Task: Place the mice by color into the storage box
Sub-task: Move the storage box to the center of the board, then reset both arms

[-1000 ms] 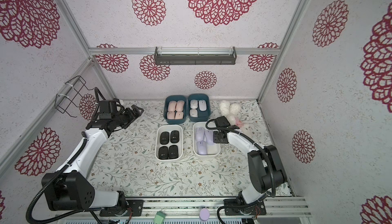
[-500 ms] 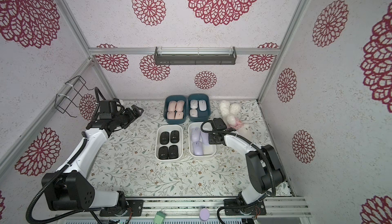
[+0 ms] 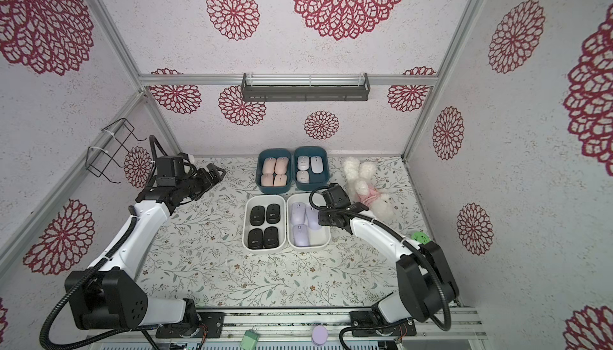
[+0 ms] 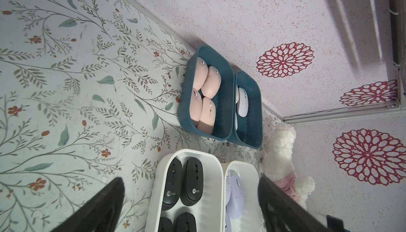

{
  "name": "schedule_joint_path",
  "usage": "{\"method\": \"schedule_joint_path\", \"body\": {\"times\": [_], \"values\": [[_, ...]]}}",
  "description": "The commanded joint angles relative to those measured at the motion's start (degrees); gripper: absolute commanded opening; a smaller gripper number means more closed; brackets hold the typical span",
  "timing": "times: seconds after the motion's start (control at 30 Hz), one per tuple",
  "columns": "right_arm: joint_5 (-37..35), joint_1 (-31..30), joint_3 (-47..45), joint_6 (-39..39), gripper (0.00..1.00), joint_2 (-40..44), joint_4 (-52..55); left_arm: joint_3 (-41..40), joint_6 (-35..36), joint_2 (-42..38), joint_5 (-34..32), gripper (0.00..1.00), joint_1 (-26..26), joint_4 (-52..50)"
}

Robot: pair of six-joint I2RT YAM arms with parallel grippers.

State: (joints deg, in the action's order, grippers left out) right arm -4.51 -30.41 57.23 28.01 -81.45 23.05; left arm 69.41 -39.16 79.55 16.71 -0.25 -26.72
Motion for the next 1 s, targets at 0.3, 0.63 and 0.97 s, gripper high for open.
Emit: {"method": "schedule_joint_path", "body": {"times": [0.3,0.63,0.97], "values": [[-7.7,1.0,-1.0,-13.5,0.99,18.1,-11.5,-9.3,11.3,-21.7,-35.9,0.97,-17.4,4.7],[-24.6,4.2,-23.6,-15.9,0.99,19.7,-35.6,-43.0,33.5,-27.0,-47.2,0.97,-14.2,48.7],[-11.8,15.6,-39.4,-33.9,0.99,23.8,-57.3,-50.9,27.3,-12.4,-37.8,0.97,1.6,65.3]]}}
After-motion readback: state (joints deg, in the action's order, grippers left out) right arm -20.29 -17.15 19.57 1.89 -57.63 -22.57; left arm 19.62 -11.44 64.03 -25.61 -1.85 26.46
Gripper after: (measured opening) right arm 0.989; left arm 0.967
